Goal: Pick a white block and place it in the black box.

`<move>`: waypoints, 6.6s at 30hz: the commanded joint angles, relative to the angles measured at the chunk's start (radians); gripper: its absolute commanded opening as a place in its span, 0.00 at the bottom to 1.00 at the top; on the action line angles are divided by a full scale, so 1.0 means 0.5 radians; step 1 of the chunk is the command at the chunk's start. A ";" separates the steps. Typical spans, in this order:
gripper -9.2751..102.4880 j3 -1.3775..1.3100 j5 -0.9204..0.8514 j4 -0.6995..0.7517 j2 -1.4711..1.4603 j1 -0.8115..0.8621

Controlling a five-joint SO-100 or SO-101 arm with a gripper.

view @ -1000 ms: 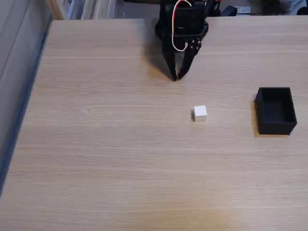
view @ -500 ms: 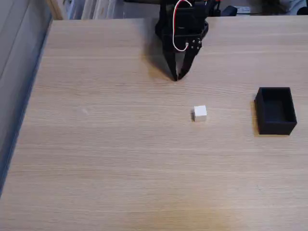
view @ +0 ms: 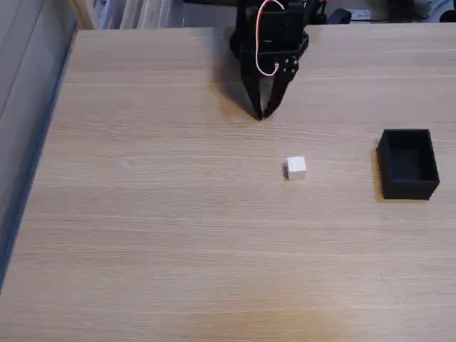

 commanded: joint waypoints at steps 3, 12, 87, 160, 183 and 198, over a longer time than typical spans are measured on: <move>0.10 -0.215 0.037 0.003 -0.202 -0.040; 0.17 -0.706 0.184 0.000 -0.825 -0.123; 0.32 -1.816 0.276 -1.040 -2.997 -0.242; 0.11 -2.810 0.586 -0.650 -3.059 -1.362; 0.08 -2.451 0.390 -0.491 -2.617 -1.015; 0.08 -0.868 -0.055 -0.528 -1.270 -0.316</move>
